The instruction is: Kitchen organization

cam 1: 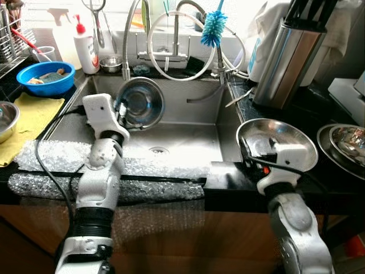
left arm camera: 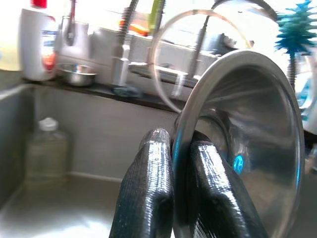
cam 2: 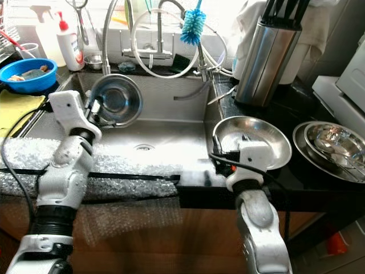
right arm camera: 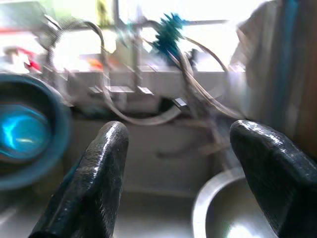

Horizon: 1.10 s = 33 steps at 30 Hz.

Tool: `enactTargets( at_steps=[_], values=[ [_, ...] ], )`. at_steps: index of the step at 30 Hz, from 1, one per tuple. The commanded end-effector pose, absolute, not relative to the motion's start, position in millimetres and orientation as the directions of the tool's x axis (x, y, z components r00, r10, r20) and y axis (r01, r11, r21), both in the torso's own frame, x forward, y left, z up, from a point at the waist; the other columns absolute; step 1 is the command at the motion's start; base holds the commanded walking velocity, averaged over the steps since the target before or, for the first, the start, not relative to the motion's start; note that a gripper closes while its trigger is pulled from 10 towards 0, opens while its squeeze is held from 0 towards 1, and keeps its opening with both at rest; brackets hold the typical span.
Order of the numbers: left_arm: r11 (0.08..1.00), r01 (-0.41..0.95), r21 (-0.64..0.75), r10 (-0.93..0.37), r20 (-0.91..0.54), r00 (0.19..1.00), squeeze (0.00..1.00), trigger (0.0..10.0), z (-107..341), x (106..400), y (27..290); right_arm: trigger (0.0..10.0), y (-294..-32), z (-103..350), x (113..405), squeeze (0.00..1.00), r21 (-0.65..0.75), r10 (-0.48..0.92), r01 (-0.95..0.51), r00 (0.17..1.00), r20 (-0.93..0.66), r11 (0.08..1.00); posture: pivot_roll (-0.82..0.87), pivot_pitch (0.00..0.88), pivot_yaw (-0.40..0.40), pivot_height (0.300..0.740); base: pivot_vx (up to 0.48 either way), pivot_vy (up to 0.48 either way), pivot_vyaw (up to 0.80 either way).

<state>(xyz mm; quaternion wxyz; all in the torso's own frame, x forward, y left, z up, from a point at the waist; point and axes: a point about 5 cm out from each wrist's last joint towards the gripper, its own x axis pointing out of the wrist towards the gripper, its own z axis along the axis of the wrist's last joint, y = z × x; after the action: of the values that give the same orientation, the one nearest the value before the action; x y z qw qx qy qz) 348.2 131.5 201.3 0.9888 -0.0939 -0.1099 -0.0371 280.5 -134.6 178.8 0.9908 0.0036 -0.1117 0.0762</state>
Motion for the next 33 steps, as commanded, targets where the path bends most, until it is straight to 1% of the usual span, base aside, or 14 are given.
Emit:
enactTargets(
  at_steps=[1, 3, 6, 13, 18, 19, 20, 22, 27, 33],
  values=[
    [0.984, 0.08, -0.159, -0.04, 0.238, 0.97, 0.0, 10.0, 202.3, 348.7, 134.9, 10.0, -142.0, 174.4, 278.1, 0.0, -0.019, 0.125, -0.124, 0.969, 0.212, 0.992, -0.09, 0.007, -0.068, 0.74, 0.0, 0.0, 0.0],
    [0.984, 0.076, -0.163, -0.033, 0.25, 0.968, 0.0, 10.0, 201.3, 350.9, 135.8, 10.0, -143.3, 175.0, 272.5, 0.0, -0.06, 0.123, -0.111, 0.96, 0.251, 0.992, -0.09, 0.003, -0.068, 0.74, 0.0, 0.0, 0.0],
    [0.985, 0.075, -0.158, -0.034, 0.249, 0.968, 0.0, 10.0, 200.6, 352.0, 136.3, 10.0, -142.6, 176.3, 270.0, 0.0, -0.073, 0.13, -0.114, 0.954, 0.269, 0.991, -0.1, 0.002, -0.067, 0.74, 0.0, 0.0, 0.0],
    [0.99, 0.065, -0.129, -0.036, 0.212, 0.977, 0.0, 10.0, 189.4, 357.2, 139.2, 10.0, -148.9, 144.6, 258.8, 0.0, -0.129, 0.101, -0.076, 0.975, 0.196, 0.989, -0.1, 0.0, -0.063, 0.74, 0.0, 0.0, 0.0],
    [0.99, 0.068, -0.125, -0.042, 0.201, 0.979, 0.0, 10.0, 188.5, 359.4, 138.7, 10.0, -153.2, 136.2, 253.1, 0.0, -0.158, 0.081, -0.051, 0.979, 0.188, 0.986, -0.1, 0.0, -0.061, 0.74, 0.0, 0.0, 0.0],
    [0.99, 0.07, -0.123, -0.048, 0.173, 0.984, 0.0, 10.0, 186.0, 361.0, 136.8, 10.0, -153.4, 132.4, 250.0, 0.0, -0.191, 0.086, -0.05, 0.979, 0.183, 0.98, -0.11, 0.0, -0.06, 0.74, 0.0, 0.0, 0.0],
    [0.99, 0.07, -0.123, -0.048, 0.173, 0.984, 0.0, 10.0, 186.0, 361.0, 136.8, 10.0, -153.4, 132.4, 250.0, 0.0, -0.191, 0.086, -0.05, 0.979, 0.183, 0.98, -0.11, 0.0, -0.06, 0.74, 0.0, 0.0, 0.0],
    [0.991, 0.079, -0.109, -0.064, 0.129, 0.99, 0.0, 10.0, 179.7, 363.7, 133.0, 10.0, -153.4, 127.6, 246.8, 0.0, -0.193, 0.076, -0.04, 0.98, 0.183, 0.98, -0.11, 0.0, -0.06, 0.74, 0.0, 0.0, 0.0],
    [0.988, 0.08, -0.135, -0.066, 0.103, 0.992, 0.0, 10.0, 175.5, 365.2, 131.5, 10.0, -155.5, 126.2, 243.0, 0.0, -0.21, 0.045, 0.0, 0.977, 0.21, 0.978, -0.11, 0.0, -0.057, 0.74, 0.0, 0.0, 0.0],
    [0.991, 0.075, -0.109, -0.068, 0.061, 0.996, 0.0, 10.0, 171.1, 369.8, 130.5, 10.0, -158.5, 117.7, 239.7, 0.0, -0.197, 0.018, 0.023, 0.979, 0.205, 0.98, -0.11, 0.0, -0.052, 0.74, 0.0, 0.0, 0.0]
  ],
)
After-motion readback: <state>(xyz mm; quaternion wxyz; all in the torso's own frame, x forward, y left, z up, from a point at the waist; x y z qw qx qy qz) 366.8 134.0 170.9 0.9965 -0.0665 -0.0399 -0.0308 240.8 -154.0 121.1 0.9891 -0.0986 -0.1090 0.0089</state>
